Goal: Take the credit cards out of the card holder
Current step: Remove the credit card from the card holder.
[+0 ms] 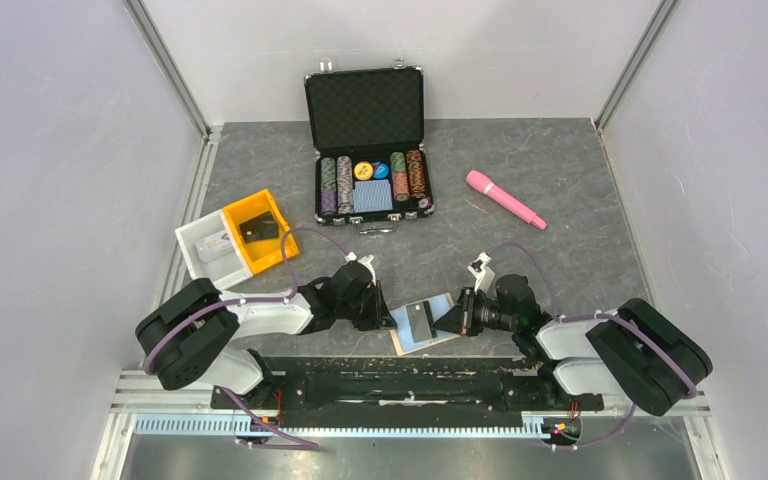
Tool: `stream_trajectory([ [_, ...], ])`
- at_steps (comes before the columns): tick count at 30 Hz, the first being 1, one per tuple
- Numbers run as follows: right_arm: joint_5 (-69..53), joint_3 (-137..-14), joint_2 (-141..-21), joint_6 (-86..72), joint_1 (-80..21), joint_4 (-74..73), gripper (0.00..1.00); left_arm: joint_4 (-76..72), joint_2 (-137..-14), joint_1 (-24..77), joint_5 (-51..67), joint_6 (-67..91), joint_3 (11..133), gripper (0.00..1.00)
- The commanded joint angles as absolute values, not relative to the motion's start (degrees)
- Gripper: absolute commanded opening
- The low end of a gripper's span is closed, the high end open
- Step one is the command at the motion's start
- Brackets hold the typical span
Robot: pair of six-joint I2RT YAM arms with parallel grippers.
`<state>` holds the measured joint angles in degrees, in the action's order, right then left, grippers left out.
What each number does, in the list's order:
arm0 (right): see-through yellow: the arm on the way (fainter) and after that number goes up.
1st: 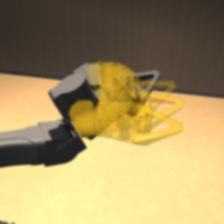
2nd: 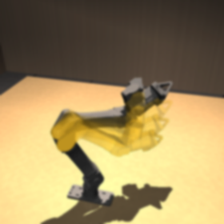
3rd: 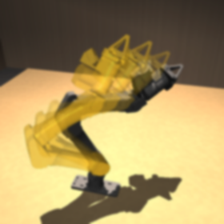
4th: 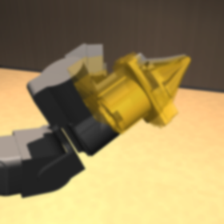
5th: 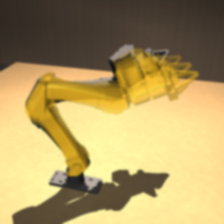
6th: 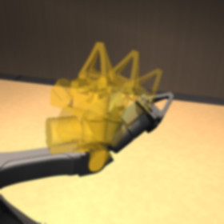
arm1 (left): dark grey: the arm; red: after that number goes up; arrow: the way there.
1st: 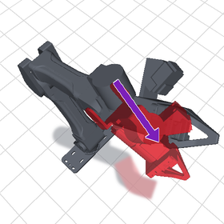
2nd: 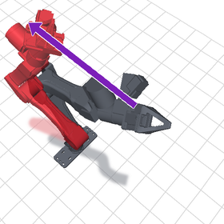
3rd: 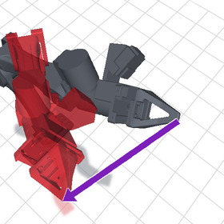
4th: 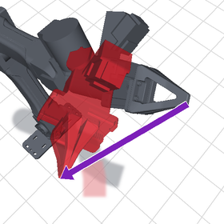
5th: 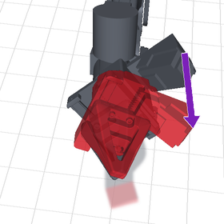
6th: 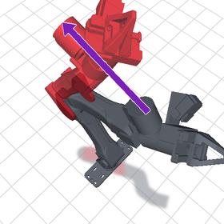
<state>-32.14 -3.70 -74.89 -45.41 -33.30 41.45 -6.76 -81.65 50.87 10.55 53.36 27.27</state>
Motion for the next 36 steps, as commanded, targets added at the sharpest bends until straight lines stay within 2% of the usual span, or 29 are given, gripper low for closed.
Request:
stream_trajectory([
  [1,-31.8,-3.1,-72.6,-43.3,-31.9,40.8,0.00,-2.4,-83.0,51.4,7.8,53.0,27.3,0.11],
  [9,-31.6,-4.8,-66.5,-39.2,-28.5,31.6,0.00,-1.6,-83.7,51.4,7.7,52.6,28.3,0.11],
  [22,-22.7,-12.2,-55.0,-30.0,-24.4,9.4,0.00,-0.4,-82.0,51.4,9.0,51.9,31.0,0.13],
  [24,-22.2,-13.3,-54.3,-29.5,-24.2,7.9,0.00,0.8,-81.2,51.4,9.0,52.0,31.6,0.18],
  [26,-21.4,-14.7,-53.9,-28.7,-24.2,6.2,0.00,1.8,-80.3,51.4,9.4,52.0,32.3,0.27],
  [30,-19.5,-17.4,-53.4,-26.9,-24.2,2.6,0.00,3.1,-78.5,51.4,10.5,51.6,34.6,0.33],
  [36,-17.9,-20.2,-53.7,-24.9,-24.3,-1.7,0.00,5.2,-75.3,51.4,11.1,50.9,36.9,0.51],
])
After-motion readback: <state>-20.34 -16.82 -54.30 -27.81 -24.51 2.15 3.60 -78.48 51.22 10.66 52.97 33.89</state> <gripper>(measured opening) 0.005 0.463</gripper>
